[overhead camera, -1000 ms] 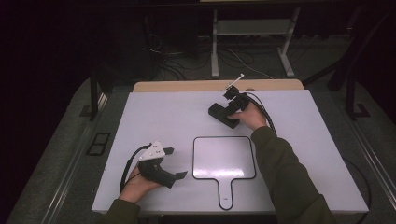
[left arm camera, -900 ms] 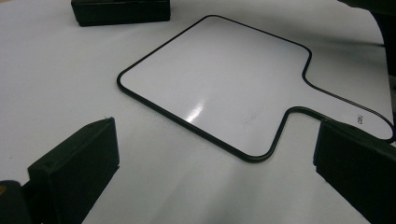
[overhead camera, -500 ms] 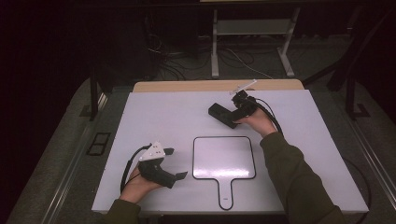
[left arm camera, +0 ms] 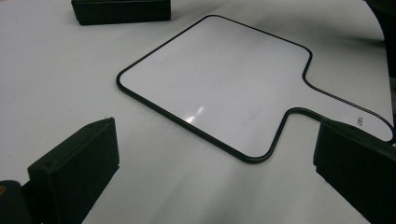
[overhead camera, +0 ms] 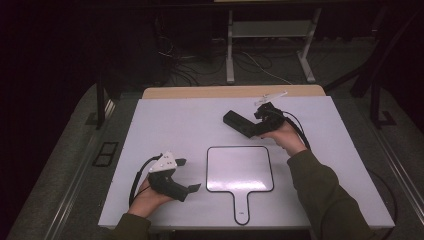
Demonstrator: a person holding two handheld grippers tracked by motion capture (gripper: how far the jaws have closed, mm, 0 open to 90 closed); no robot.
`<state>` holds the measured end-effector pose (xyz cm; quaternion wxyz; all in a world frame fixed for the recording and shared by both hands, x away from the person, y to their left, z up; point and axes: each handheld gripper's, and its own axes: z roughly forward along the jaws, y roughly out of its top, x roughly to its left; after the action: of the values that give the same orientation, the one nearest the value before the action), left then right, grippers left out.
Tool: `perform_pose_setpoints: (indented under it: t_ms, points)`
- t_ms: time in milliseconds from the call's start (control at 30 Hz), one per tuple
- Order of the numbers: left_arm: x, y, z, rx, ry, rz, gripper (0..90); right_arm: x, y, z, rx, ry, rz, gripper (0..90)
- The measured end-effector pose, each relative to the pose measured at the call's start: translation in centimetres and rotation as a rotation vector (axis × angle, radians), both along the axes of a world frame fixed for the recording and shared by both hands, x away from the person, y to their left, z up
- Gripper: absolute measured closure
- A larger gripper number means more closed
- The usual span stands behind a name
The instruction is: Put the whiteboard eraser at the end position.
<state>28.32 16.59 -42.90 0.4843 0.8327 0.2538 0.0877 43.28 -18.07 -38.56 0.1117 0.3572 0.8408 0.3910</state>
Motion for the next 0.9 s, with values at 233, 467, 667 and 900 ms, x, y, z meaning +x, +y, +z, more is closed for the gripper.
perform_pose_setpoints:
  t_ms: [233, 467, 667, 900]
  points:
    - [0.0, -0.1, 0.0, 0.004, 0.000, 0.001, 0.0, -2.3, -0.8, -0.8, -0.014, -0.023, -0.026, 13.8]
    - [-0.1, -0.1, 0.1, 0.003, -0.005, 0.005, 0.0, -3.9, -1.7, -1.4, 0.015, -0.029, -0.041, 13.7]
    - [-0.1, -0.1, 0.2, 0.003, -0.008, 0.001, 0.0, -5.1, -2.6, -1.5, 0.026, -0.038, -0.035, 13.7]
    - [0.0, -0.1, 0.2, -0.001, -0.009, -0.003, 0.0, -6.5, -3.4, -1.8, 0.054, -0.048, -0.036, 13.7]
